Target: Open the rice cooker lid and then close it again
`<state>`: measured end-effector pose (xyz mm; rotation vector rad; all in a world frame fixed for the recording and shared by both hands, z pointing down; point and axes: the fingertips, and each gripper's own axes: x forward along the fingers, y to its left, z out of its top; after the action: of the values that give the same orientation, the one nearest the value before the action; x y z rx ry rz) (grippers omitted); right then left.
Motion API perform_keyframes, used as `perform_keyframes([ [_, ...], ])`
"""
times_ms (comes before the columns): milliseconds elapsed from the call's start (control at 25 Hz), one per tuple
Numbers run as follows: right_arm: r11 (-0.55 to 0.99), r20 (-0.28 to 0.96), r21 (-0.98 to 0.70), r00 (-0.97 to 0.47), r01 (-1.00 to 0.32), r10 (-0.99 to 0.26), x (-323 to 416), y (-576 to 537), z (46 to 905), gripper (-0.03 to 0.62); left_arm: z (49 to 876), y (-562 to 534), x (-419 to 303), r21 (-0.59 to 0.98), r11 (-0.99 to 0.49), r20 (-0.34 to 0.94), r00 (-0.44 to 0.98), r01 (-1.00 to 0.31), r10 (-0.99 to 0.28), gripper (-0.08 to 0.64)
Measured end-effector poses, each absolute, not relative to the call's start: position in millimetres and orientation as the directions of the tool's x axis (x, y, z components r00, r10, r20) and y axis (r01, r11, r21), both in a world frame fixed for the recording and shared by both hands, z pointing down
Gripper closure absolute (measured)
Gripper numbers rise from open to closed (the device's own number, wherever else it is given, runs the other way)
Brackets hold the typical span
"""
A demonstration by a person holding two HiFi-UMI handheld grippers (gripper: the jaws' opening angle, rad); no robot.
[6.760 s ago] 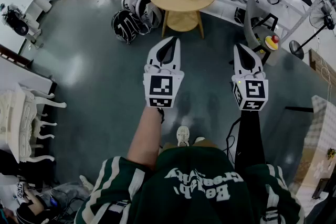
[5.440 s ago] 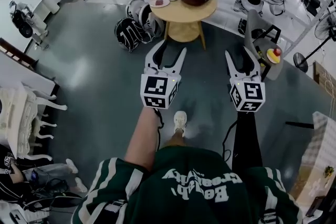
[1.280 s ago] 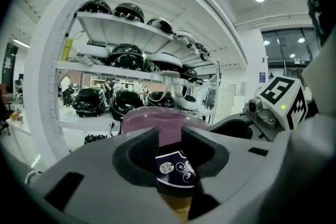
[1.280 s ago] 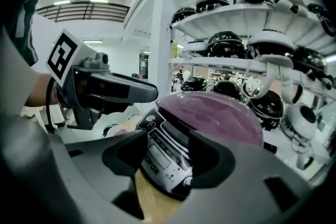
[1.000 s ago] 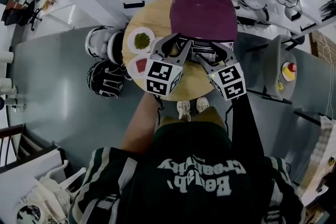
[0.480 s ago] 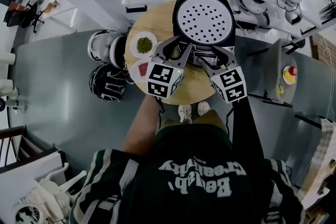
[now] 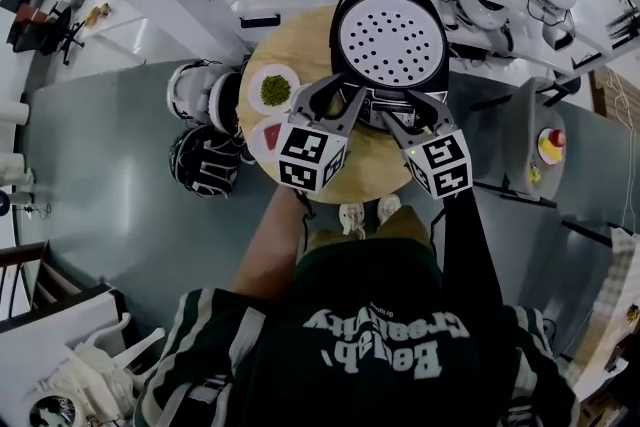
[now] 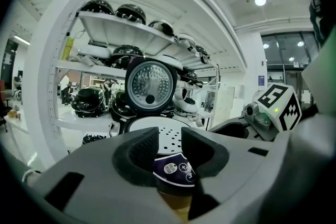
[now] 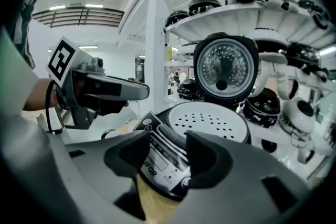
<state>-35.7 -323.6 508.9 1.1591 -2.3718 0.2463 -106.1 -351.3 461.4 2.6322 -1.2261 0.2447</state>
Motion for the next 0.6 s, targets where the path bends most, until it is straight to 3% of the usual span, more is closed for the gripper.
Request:
perform_keyframes([
  [320,0.601,0.397,-0.005,-0.553,-0.799,-0.732,-10.8,-345.9,481.0,0.316,437.8,-370.0,-100.9,0.142,-0.621,0.198,0.637,-0.771,-0.745,0.458],
  [600,0.577,0.193,-0.067,-0.578,-0.814,-0.793,31.1,-411.1,380.7,0.318,372.7,-417.6,-92.8,0.085,-0.615,0.102,0.621,-0.784,-0.777,0.405],
])
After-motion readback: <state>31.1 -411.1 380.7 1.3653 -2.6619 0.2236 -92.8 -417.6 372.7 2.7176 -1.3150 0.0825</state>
